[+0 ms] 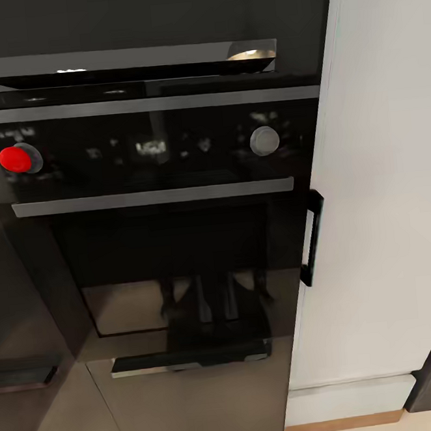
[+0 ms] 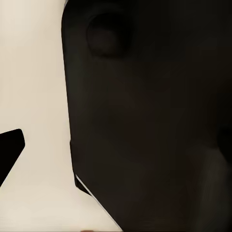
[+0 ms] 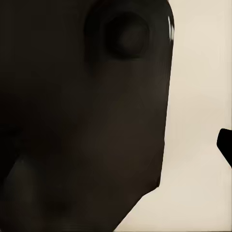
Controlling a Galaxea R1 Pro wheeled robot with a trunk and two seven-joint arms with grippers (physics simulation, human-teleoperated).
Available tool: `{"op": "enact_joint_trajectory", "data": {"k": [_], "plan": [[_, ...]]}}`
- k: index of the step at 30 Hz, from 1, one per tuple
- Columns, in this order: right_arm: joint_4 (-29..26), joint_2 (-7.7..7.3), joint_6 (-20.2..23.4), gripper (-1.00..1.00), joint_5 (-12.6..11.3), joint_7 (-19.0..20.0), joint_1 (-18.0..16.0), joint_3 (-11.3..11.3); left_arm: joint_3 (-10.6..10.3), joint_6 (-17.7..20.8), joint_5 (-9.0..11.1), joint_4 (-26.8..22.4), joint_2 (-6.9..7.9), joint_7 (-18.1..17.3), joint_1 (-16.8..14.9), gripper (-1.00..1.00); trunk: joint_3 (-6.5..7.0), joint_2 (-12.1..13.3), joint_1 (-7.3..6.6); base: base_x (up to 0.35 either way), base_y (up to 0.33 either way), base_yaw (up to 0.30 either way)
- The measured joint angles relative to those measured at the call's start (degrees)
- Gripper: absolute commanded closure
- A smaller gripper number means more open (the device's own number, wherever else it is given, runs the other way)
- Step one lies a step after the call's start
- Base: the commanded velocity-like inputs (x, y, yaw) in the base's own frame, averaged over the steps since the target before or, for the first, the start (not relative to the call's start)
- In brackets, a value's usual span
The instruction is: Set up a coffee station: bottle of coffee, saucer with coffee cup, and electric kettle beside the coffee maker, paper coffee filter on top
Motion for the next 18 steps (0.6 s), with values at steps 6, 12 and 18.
{"op": "enact_joint_trajectory", "data": {"k": [6, 12, 18], "plan": [[-1.68, 1.93, -0.35, -1.0, 0.0, 0.15, -1.44, -0.1, 0.08, -0.57, -0.08, -0.48, -0.08, -0.09, 0.07, -1.0, 0.02, 0.01, 0.01, 0.0, 0.0, 0.0], [-3.65, 3.39, -0.84, -1.0, 0.0, 0.17, -1.55, -0.22, 0.02, -0.59, -0.08, -0.48, -0.09, -0.08, 0.07, -1.0, 0.03, 0.01, 0.01, 0.0, 0.0, -0.095], [-5.12, 3.38, -0.87, -1.0, 0.0, 0.23, -1.55, -0.23, -0.07, -0.63, -0.08, -0.48, -0.07, -0.08, 0.07, -1.0, 0.03, 0.01, 0.01, 0.0, 0.0, -0.253]]}}
